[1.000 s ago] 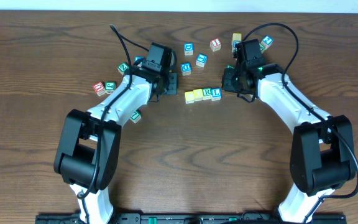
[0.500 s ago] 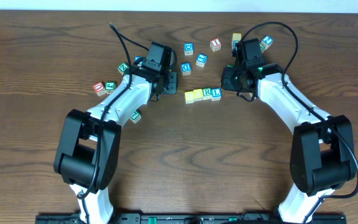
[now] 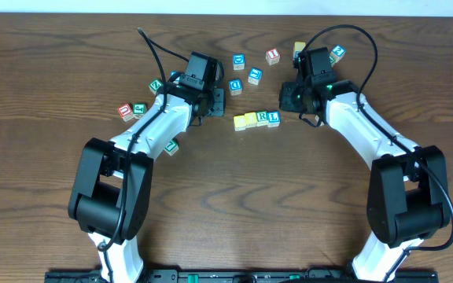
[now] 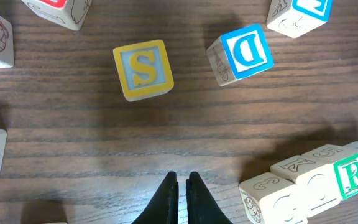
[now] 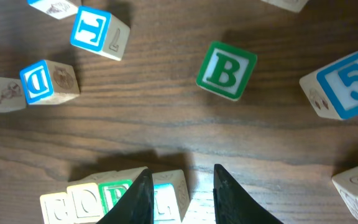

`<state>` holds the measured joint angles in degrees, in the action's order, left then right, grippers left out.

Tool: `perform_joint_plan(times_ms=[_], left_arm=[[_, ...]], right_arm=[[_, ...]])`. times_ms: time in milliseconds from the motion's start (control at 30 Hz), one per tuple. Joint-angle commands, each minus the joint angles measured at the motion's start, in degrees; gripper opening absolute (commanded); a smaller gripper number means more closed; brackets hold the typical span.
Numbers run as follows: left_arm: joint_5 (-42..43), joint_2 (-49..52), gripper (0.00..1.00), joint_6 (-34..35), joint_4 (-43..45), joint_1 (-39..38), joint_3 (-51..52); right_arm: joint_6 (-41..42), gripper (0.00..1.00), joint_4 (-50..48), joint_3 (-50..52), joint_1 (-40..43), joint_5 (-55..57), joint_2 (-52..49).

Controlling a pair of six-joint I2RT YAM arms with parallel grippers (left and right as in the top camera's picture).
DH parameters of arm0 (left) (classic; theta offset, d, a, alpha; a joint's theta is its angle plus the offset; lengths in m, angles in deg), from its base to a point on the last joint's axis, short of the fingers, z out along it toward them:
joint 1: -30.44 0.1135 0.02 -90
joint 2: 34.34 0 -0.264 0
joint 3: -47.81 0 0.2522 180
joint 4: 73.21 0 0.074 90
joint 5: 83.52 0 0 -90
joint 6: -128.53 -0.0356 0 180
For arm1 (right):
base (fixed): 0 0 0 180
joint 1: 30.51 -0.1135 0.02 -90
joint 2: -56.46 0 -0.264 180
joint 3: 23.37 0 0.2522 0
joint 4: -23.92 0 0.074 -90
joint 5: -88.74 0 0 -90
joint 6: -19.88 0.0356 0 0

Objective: Spell out CORL

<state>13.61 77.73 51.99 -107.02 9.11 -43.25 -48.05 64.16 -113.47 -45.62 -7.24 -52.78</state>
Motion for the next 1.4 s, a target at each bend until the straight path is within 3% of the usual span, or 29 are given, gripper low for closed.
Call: perform_joint_plan(times_ms=[0, 700, 867, 1033, 1367], left_arm=[[-0.76, -0.87, 0.08, -0.72, 0.48, 0.15, -1.33], [-0.85, -0.44, 0.07, 1.7, 1.68, -3.17, -7.06], [-9.6, -0.33, 0.07, 11.28, 0.37, -2.75, -7.06], [-11.23, -0.66, 0.08, 20.5, -4.61, 1.9, -7.06], [-6.69, -0.74, 0.07, 21.31, -9.11, 4.57, -7.06]], right_arm=[[0.63, 0.27, -0.83, -0.68, 0.02, 0.02, 1.66], [3.34, 0.29, -4.02, -0.59, -1.53, 2.21, 0.35], [4.11, 0.28, -7.61, -0.48, -2.99, 2.6, -0.83], [4.33, 0.27, -9.18, -0.5, -3.58, 1.77, -1.68], [4.7, 0.24, -10.95, -0.5, -3.74, 1.73, -2.78]])
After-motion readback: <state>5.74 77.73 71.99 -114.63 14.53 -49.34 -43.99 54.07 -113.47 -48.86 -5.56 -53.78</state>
